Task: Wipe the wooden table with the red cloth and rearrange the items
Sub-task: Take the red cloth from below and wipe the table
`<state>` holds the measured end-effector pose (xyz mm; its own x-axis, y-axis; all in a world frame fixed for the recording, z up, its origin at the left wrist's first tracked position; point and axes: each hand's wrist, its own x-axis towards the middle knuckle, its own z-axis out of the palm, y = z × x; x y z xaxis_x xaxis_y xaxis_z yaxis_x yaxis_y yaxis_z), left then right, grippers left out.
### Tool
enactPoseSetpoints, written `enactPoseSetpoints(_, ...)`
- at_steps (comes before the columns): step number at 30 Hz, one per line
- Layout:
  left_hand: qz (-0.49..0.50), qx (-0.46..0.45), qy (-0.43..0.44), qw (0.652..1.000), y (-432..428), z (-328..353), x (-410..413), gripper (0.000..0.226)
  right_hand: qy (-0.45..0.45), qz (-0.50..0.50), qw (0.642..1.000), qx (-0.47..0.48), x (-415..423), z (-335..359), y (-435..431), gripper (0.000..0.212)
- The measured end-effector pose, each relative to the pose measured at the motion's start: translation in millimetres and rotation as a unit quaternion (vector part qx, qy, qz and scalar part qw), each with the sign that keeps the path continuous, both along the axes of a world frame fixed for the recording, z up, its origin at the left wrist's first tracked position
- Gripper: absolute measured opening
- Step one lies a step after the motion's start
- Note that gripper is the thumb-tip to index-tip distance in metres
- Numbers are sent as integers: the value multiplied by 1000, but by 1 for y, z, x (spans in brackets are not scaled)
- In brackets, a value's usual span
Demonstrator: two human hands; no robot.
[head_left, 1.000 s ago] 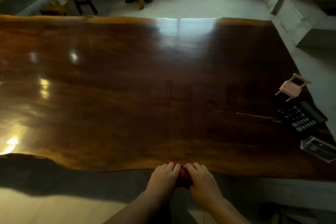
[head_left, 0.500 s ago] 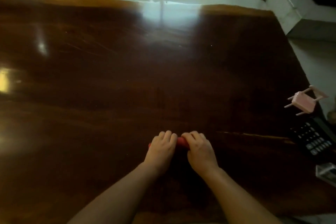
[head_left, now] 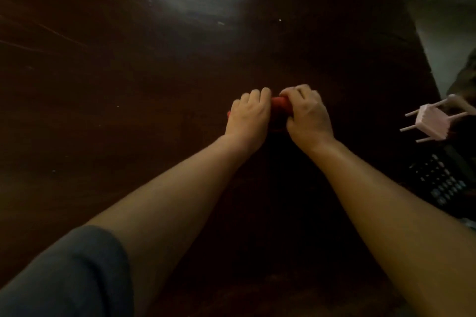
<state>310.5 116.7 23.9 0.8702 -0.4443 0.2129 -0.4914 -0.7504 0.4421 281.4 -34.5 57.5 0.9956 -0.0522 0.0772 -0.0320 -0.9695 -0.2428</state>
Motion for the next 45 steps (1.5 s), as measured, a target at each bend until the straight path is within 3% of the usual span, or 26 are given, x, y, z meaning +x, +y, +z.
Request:
enactPoseSetpoints(4, -37, 39, 24, 998, -14, -11, 0, 57, 116, -11, 993, 37, -1, -10, -16, 51)
enactPoseSetpoints(6, -40, 35, 31, 998, -18, -16, -16, 62, 117, -20, 991, 57, -19, -15, -21, 52)
enactPoseSetpoints(10, -47, 16, 14, 999, -26, -18, -73, 48, 109, -31, 989, 91, -78, -17, -31, 58)
enactPoseSetpoints(15, -45, 53, 25, 997, -37, -9, -170, 37, 140, -17, 985, 104, -169, -14, -43, 61)
enactPoseSetpoints(23, -1, 145, 206, 968, -51, 10, -334, 58, 202, 16, 975, 92, -316, -12, -55, 63)
enactPoseSetpoints(28, 14, 183, 267, 946, -72, 20, -393, 66, 226, 53, 968, 99, -378, -4, -69, 58)
enactPoseSetpoints(36, -3, 213, 272, 938, -96, 27, -389, 56, 218, 28, 967, 127, -378, -1, -96, 50)
enactPoseSetpoints(41, -16, 219, 225, 949, -131, 19, -321, 61, 177, -24, 978, 110, -315, -8, -130, 54)
enactPoseSetpoints(45, -22, 171, 179, 969, -171, 9, -251, 62, 158, -80, 980, 89, -243, -9, -162, 54)
